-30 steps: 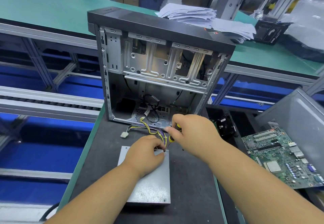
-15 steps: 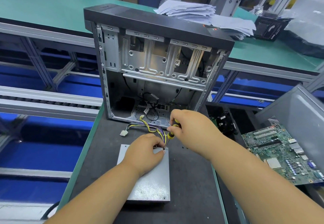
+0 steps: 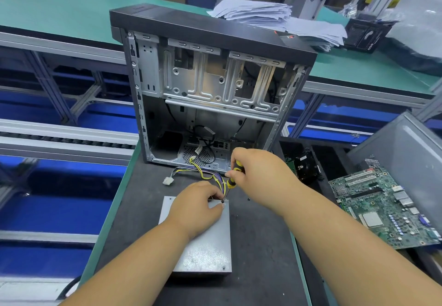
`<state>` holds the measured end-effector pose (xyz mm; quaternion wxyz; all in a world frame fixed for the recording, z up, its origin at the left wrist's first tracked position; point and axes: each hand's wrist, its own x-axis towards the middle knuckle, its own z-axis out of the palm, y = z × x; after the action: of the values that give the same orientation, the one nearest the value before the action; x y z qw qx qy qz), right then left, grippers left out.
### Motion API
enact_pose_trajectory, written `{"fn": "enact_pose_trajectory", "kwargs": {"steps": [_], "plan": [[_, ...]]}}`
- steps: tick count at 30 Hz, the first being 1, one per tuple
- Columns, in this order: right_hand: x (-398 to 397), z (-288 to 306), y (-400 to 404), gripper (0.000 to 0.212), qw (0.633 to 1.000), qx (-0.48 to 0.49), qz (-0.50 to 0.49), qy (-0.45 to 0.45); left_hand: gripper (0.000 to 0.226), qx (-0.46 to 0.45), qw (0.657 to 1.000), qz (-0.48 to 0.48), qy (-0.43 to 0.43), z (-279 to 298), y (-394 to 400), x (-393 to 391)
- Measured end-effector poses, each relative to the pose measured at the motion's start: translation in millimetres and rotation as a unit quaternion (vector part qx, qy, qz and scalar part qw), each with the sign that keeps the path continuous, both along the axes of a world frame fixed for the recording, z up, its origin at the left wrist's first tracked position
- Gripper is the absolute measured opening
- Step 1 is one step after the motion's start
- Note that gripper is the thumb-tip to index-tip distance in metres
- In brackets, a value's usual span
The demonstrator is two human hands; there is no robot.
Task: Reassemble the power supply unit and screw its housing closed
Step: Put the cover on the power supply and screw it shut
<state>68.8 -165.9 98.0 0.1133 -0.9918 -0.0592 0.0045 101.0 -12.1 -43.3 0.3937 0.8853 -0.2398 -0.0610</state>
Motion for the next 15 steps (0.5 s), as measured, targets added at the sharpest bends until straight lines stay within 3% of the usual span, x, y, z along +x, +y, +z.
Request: {"fn": "enact_pose_trajectory", "kwargs": {"steps": [4, 7, 11, 15], "plan": [[-0.4, -1.1, -9.9, 0.02, 1.0, 0.012, -0.007, 0.002, 0.01, -0.004, 1.0, -0.005, 0.012, 0.9, 1.0, 0.0], [-8.0, -6.0, -33.4, 0.016, 0.995, 0.08, -0.053, -0.008, 0.017, -0.022, 0.999, 0.001, 0.036, 3.0, 3.1, 1.5], [-27.0, -29.0, -73.5, 0.014, 0.955, 0.227, -0.168, -0.093, 0.03, -0.094, 0.991, 0.039, 0.082, 11.3, 5.0, 3.6], [-39.2, -65.0, -103.8, 0.012, 0.925, 0.263, -0.255, -0.103, 0.028, -0.147, 0.981, 0.071, 0.106, 23.9, 2.8, 0.3]]}}
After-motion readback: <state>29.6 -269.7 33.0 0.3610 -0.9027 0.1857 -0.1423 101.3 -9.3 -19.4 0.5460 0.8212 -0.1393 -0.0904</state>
